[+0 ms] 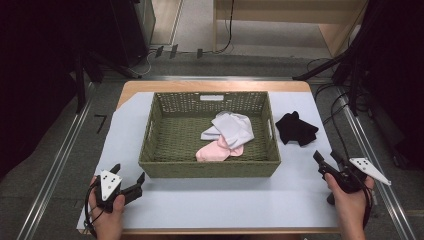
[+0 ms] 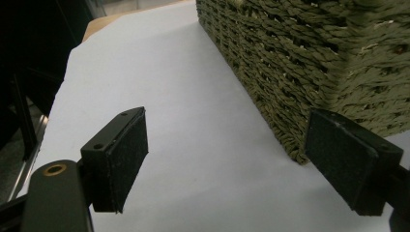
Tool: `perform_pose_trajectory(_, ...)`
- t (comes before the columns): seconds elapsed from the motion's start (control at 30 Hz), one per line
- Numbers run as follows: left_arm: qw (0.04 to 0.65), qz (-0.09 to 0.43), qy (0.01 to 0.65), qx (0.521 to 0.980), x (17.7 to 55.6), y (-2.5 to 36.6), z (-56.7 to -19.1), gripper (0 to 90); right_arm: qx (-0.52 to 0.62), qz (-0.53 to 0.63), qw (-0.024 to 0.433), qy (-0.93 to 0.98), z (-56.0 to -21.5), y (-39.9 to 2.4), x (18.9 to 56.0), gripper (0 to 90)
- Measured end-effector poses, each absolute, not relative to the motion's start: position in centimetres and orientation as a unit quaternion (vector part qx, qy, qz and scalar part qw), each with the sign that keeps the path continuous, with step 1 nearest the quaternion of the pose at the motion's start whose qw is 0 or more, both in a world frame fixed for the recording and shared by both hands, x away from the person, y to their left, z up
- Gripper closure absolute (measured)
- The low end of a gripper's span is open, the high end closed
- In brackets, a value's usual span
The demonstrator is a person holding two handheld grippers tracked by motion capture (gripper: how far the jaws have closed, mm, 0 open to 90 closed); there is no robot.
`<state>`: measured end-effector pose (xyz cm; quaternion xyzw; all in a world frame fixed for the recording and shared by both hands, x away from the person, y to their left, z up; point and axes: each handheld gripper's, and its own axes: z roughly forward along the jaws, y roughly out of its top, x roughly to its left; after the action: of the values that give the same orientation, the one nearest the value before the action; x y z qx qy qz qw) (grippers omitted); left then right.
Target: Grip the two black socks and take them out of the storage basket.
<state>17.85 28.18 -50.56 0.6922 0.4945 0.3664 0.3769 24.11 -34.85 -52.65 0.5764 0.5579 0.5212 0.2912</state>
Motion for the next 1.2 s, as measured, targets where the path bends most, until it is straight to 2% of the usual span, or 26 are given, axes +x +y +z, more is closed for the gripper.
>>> perform_pose_trajectory(0.4,0.377,0.369,0.493,0.692,17.8,28.2,-50.6,17.3,0.585,0.538,0.284,0.537,-52.8,-36.2,22.2,23.7)
perform_pose_trajectory(1.2,0.379,0.370,0.492,0.691,17.8,28.2,-50.6,17.3,0.582,0.546,0.265,0.541,-53.1,-37.6,19.1,23.7)
